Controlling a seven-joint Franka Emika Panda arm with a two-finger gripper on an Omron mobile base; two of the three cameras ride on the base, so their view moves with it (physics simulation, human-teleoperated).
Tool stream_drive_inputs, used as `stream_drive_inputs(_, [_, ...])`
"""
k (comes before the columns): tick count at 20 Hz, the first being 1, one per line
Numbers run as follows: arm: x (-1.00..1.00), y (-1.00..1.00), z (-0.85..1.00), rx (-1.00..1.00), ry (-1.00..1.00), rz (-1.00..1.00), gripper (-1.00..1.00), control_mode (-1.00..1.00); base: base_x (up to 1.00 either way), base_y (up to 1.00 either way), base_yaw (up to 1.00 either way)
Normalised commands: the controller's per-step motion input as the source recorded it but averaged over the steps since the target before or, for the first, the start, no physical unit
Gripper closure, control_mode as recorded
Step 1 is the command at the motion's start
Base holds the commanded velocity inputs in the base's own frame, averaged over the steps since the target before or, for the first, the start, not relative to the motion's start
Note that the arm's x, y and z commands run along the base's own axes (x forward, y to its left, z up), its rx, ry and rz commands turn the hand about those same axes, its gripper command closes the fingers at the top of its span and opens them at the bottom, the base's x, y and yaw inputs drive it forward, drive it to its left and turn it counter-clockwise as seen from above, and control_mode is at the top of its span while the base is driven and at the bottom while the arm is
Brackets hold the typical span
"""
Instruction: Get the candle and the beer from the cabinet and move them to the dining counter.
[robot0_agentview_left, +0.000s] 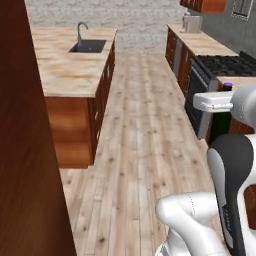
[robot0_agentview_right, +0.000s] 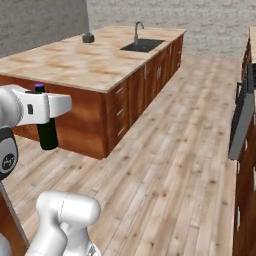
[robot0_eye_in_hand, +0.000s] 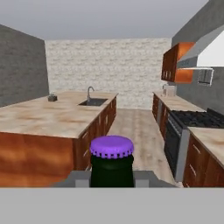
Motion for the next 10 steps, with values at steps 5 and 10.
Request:
stream_drive_inputs(5, [0.00, 0.00, 0.00, 0.00, 0.00, 0.00, 1.00, 1.00, 1.00, -0.49, 0.08])
stream_drive_inputs(10, [0.00, 0.00, 0.00, 0.00, 0.00, 0.00, 1.00, 1.00, 1.00, -0.51, 0.15])
